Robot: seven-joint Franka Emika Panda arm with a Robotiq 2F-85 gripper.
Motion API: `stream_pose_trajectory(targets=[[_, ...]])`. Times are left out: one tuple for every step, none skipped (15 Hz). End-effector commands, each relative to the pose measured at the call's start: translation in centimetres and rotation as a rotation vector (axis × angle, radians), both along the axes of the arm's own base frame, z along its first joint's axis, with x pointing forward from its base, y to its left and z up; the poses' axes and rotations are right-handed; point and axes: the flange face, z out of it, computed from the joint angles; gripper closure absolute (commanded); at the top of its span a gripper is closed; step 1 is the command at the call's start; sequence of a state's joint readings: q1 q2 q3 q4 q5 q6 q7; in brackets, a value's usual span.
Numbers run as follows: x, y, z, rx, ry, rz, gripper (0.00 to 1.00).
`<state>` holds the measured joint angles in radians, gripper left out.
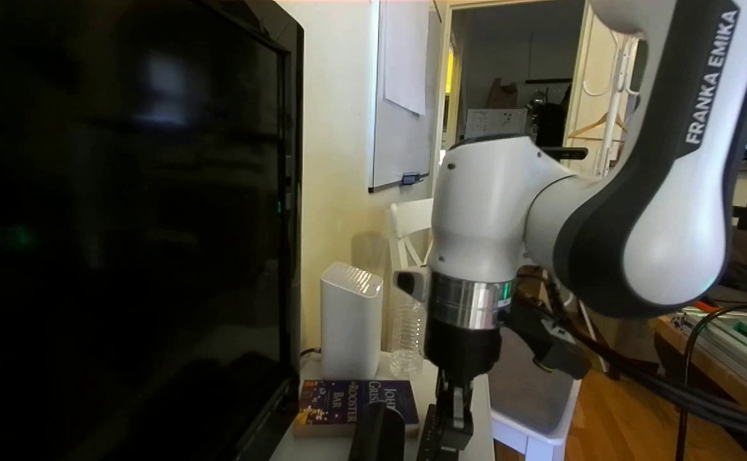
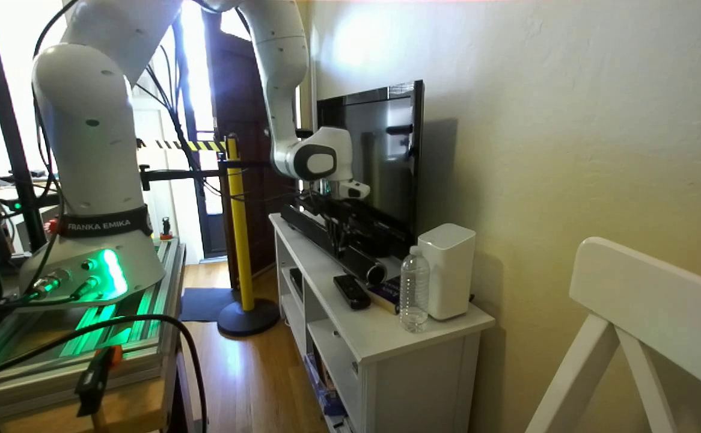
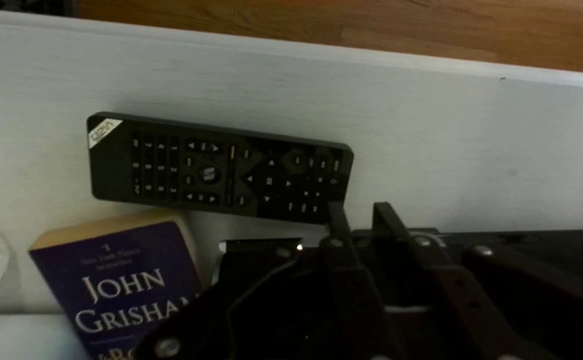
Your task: Press one button on the black remote
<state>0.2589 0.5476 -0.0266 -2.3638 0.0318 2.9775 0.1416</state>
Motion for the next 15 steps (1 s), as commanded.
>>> stream_pose_trajectory(targets=[[-4.0, -0.3, 5.9, -0.032, -0.082, 0.005, 0.47], [-4.6, -0.6, 7.2, -0.038, -0.100, 0.010, 0.41], [-5.0, -0.9, 8.7, -0.043, -0.124, 0.009, 0.33], [-5.2, -1.3, 10.0, -0.044, -0.149, 0.012, 0.27], [-5.3, -1.7, 11.4, -0.042, -0.181, 0.004, 0.20], [-5.4, -2.1, 12.9, -0.039, -0.205, 0.006, 0.12], [-5.3, -2.4, 14.2, -0.037, -0.230, 0.012, 0.06], [-5.3, -2.8, 15.8, -0.028, -0.268, 0.028, 0.00], [-5.4, -3.0, 17.0, -0.017, -0.303, 0.052, 0.00], [-5.9, -2.9, 18.9, 0.016, -0.351, 0.089, 0.00], [-6.2, -3.0, 20.0, 0.036, -0.385, 0.101, 0.00], [-7.0, -2.7, 21.6, 0.066, -0.414, 0.130, 0.00], [-7.8, -2.3, 22.7, 0.102, -0.439, 0.148, 0.00], [-8.4, -2.3, 24.0, 0.098, -0.472, 0.151, 0.00], [-9.0, -1.9, 24.5, 0.156, -0.472, 0.154, 0.00]])
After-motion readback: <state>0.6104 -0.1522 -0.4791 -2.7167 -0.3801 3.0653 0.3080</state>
